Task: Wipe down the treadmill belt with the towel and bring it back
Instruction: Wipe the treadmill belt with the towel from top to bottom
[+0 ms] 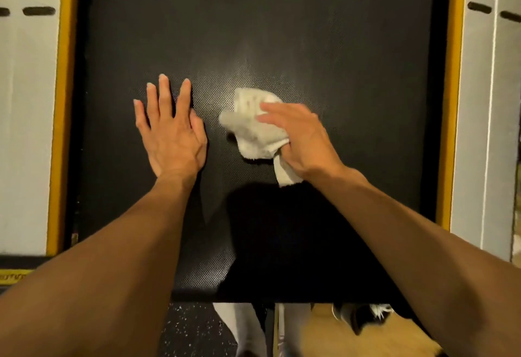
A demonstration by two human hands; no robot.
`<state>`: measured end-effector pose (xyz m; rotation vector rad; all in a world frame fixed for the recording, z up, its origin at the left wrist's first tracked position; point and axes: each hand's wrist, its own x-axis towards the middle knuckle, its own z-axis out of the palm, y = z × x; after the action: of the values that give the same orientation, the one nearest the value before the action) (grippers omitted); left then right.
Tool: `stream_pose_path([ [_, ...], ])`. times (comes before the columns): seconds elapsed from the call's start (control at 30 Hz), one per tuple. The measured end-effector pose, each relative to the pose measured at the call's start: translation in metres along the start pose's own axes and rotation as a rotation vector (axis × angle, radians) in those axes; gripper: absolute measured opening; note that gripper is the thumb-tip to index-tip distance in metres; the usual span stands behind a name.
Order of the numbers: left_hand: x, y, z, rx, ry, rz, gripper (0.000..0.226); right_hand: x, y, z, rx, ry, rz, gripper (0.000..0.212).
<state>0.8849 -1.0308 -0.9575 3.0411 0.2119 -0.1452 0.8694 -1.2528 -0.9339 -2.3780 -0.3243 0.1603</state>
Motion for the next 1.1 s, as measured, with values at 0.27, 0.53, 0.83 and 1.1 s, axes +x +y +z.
stream_pose_path([
  [0.27, -0.001, 0.001, -0.002, -0.031, -0.017, 0.01, 0.051, 0.013, 0.039, -0.05, -0.125, 0.23, 0.408, 0.017],
  [0.53, 0.005, 0.001, -0.022, 0.029, -0.179, 0.07, 0.057, -0.013, 0.042, -0.07, -0.216, 0.216, 0.271, 0.047],
  [0.83, -0.007, 0.07, -0.041, 0.009, -0.414, 0.13, 0.071, -0.036, 0.038, -0.068, -0.096, 0.024, 0.248, 0.052],
  [1.1, 0.012, 0.098, -0.041, 0.107, -0.557, 0.096, 0.087, -0.029, 0.078, -0.094, -0.241, 0.022, 0.376, 0.047],
])
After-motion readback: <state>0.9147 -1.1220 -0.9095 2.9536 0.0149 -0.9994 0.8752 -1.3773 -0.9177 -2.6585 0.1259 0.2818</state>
